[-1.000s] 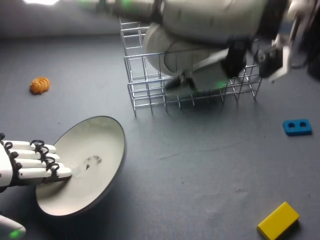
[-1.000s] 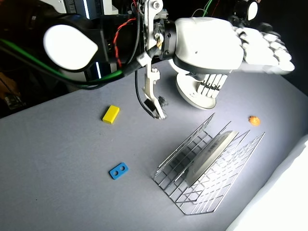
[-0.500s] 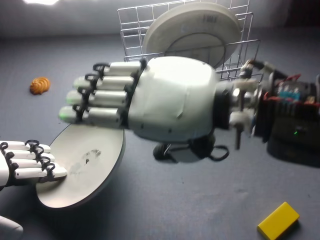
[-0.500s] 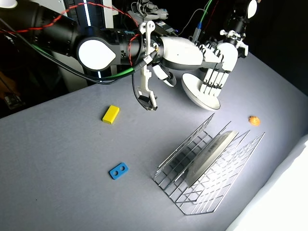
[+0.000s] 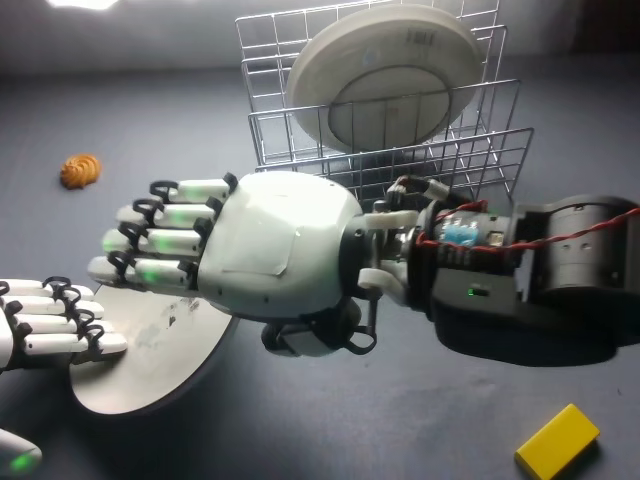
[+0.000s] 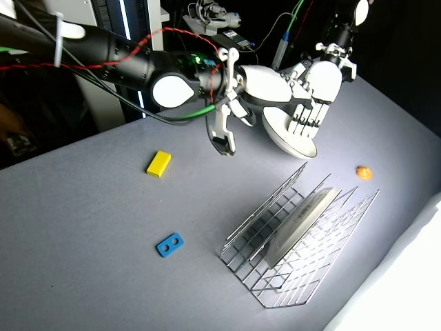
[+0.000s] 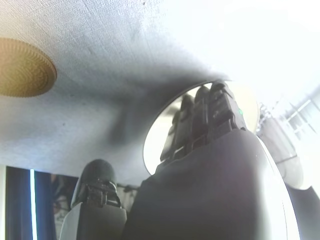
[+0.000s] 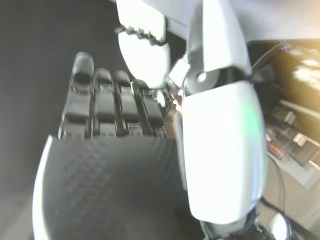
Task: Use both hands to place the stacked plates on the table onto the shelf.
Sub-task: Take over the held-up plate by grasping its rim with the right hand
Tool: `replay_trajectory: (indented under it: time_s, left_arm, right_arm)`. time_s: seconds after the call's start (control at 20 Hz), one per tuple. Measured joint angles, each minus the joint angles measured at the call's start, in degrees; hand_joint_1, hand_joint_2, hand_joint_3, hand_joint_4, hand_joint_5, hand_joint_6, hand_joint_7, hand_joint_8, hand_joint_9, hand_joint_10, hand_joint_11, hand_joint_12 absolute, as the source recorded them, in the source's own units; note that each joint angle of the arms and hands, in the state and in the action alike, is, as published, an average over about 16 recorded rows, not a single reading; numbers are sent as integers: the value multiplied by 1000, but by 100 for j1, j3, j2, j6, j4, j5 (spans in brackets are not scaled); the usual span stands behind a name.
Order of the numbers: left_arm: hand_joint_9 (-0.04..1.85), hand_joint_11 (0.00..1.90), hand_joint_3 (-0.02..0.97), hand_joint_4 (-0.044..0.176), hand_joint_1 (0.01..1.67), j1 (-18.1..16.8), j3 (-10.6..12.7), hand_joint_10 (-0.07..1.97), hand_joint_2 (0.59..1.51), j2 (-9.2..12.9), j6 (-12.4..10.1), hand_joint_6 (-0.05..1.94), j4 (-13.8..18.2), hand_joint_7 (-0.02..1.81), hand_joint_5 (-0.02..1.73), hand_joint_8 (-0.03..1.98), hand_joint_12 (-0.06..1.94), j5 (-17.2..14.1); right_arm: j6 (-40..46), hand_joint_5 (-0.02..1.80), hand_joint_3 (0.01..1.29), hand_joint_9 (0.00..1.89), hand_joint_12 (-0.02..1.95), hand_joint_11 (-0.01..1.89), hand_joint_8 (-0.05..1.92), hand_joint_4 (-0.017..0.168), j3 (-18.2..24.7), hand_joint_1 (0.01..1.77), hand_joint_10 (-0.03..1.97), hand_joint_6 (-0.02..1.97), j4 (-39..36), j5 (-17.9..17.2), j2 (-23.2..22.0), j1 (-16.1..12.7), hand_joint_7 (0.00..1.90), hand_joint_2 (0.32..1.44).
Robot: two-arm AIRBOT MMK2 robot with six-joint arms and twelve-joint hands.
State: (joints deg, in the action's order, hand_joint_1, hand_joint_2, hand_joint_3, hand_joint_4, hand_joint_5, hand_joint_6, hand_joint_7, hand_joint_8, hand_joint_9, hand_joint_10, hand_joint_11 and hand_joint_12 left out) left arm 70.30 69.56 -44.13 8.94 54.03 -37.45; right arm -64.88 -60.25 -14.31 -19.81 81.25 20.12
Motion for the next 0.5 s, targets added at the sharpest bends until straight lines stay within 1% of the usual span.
replay_trajectory:
  time_s: [0.25, 0.4, 0.5]
  left_arm:
    - [-12, 12, 13, 1, 12, 6, 10, -34, 1248, 1, -2, -40, -1, 25, 13, -7, -5, 37]
    - [-20, 13, 13, 3, 13, 10, 16, -44, 1249, 2, -3, -40, -1, 16, 13, -8, 7, 55]
    - [-24, 13, 13, 3, 14, 13, 18, -49, 1247, 2, -3, -40, -1, 11, 10, -9, 14, 59]
  right_arm:
    - [-38, 35, 11, 36, 457, 21, 11, 2, -488, 1250, -9, 14, 135, 25, 452, 89, 38, 988]
    - [-49, 78, 11, 87, 524, 21, 11, 1, -758, 1234, -2, 15, 139, 17, 692, 142, 87, 1014]
    - [-57, 144, 11, 154, 592, 40, 11, 2, -914, 1213, 4, 15, 137, -5, 837, 172, 157, 1032]
